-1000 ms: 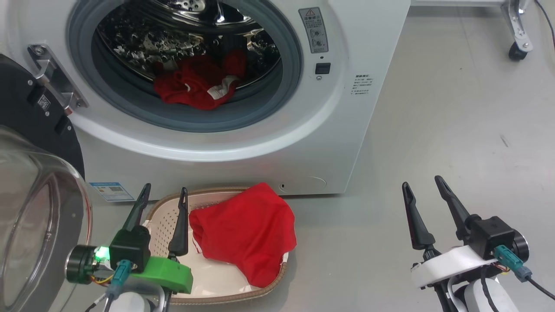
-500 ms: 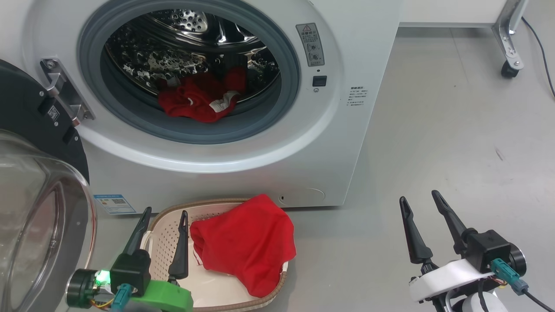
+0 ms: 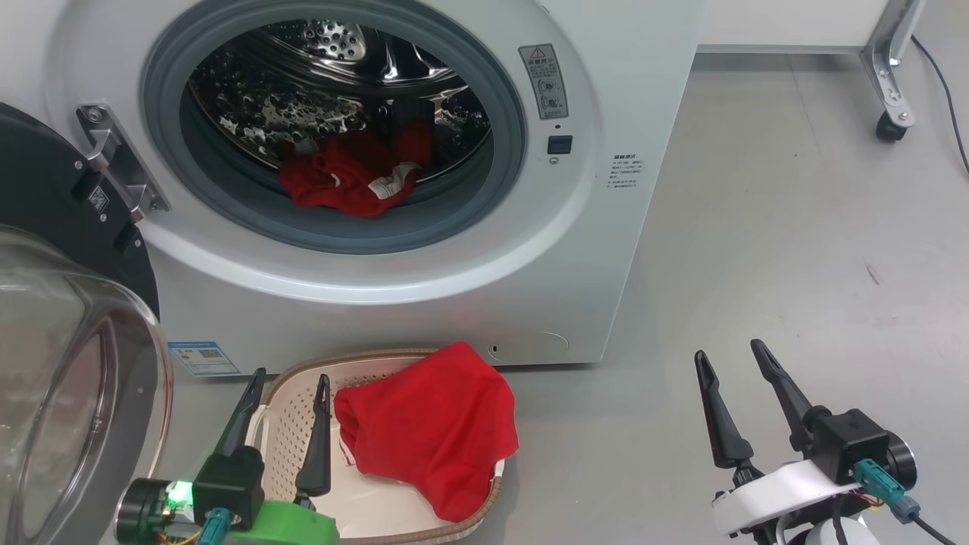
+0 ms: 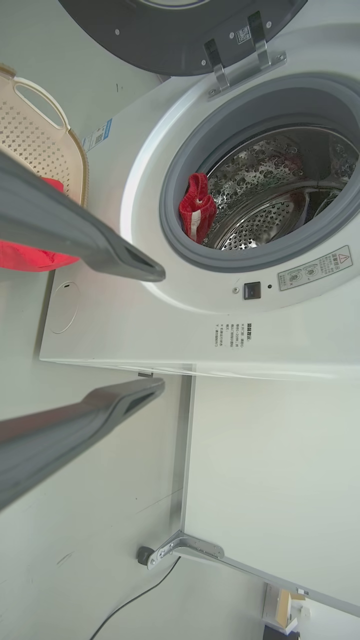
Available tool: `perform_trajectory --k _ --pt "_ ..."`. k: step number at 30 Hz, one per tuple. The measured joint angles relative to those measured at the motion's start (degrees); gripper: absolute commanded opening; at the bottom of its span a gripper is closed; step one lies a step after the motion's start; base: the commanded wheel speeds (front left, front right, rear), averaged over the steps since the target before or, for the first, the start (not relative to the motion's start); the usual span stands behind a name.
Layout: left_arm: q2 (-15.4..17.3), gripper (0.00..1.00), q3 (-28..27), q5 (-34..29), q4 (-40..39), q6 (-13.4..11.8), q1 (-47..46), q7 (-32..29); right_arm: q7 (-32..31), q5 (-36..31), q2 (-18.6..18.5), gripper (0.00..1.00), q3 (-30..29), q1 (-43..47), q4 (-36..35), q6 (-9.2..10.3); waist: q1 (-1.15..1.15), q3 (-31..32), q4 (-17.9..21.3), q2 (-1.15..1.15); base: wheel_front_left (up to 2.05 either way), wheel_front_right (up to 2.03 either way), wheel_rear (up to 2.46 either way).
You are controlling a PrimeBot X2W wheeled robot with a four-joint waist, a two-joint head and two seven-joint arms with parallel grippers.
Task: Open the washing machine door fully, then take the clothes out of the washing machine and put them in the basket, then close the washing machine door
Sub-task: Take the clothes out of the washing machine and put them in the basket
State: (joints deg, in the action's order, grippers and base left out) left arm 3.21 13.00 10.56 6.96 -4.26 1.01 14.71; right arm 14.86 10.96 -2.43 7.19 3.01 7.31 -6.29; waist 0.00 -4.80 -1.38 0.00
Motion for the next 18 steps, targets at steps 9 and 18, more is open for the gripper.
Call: perform_trajectory --k 9,18 --pt "0.0 1.00 0.1 0.0 -0.6 0.0 0.3 0.0 0.0 0.1 0.0 1.00 0.5 0.0 -0.1 0.48 0.00 0.0 -0.2 0.00 0.00 0.00 0.00" --pt "0.0 1.00 0.2 0.0 -1.5 0.0 0.3 0.0 0.0 0.2 0.0 1.00 0.7 0.0 -0.5 0.90 0.00 -0.6 0.0 0.00 0.00 0.00 0.00"
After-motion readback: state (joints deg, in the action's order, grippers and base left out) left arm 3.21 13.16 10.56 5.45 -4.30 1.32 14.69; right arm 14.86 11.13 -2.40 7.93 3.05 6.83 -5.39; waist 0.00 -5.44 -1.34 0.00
